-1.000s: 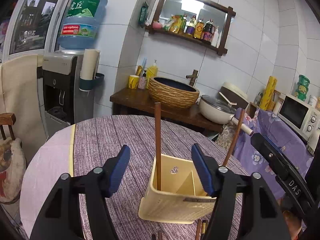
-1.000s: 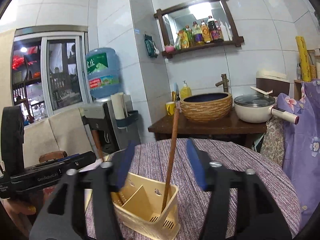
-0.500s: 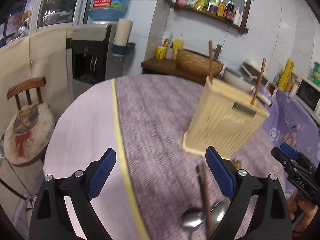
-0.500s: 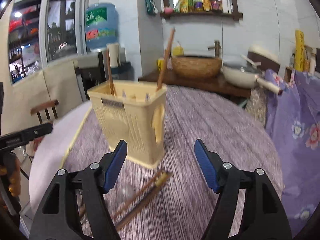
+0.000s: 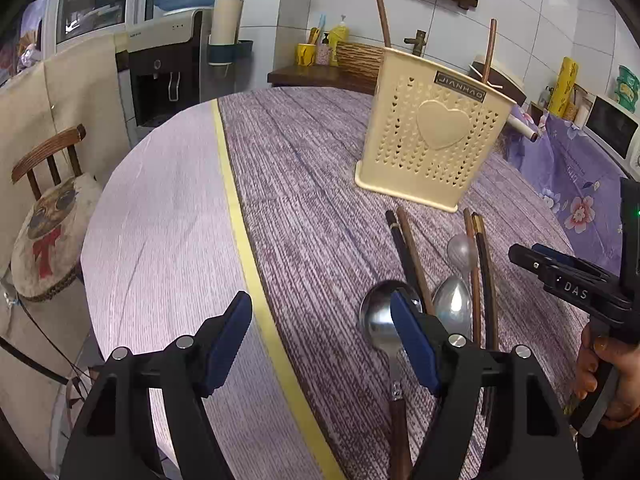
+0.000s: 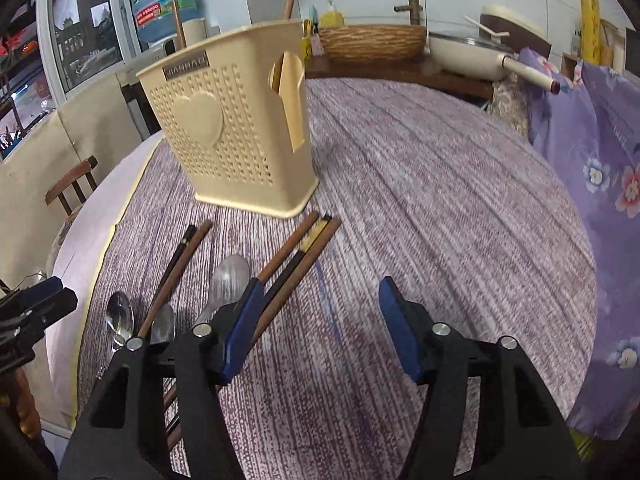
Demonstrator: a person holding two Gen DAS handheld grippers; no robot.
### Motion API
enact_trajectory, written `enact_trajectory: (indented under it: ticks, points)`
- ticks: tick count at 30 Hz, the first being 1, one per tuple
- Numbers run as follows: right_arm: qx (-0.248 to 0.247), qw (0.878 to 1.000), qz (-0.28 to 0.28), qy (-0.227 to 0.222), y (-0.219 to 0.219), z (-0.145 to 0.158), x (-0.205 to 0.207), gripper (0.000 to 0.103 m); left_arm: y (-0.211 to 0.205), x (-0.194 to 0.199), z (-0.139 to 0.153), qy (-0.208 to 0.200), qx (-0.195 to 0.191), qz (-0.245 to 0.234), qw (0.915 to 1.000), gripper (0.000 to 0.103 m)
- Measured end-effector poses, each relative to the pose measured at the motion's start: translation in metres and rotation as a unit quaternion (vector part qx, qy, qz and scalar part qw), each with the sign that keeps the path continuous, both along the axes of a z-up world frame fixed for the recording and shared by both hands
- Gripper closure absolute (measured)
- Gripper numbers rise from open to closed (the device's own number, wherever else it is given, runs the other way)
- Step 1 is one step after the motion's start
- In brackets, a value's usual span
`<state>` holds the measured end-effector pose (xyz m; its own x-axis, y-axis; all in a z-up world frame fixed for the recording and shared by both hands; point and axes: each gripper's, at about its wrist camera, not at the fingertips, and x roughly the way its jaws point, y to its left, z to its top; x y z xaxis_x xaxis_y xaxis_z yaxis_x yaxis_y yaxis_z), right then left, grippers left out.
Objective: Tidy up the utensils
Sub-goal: 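Move both tools back down to the remaining utensils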
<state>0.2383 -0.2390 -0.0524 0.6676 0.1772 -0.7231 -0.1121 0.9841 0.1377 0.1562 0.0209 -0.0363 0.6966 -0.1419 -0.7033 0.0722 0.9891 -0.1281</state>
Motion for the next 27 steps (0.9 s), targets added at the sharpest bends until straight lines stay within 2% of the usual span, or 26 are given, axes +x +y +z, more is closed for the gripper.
enact_trajectory:
  ticks: [8,13,19,27]
  points:
    - [-0.027,0.999,0.013,0.025,0.026,-0.014,-0.006,0.05,-0.016,-0.009,-0.013,0.017,0.007,-0.02,0.9996,0.035]
    - [-0.065,0.997,0.024,0.029,0.029,-0.013,-0.01,0.05,-0.018,-0.01,-0.018,0.026,0.006,-0.021,0.9994,0.035]
    - [-0.04,0.998,0.006,0.039,0.005,-0.009,-0.012,0.053,-0.019,-0.009,-0.02,0.032,0.008,-0.021,0.9992,0.035]
    - [-0.029,0.998,-0.014,0.044,0.004,-0.013,-0.004,0.06,-0.031,-0.007,-0.022,0.038,0.018,-0.04,0.9983,0.04]
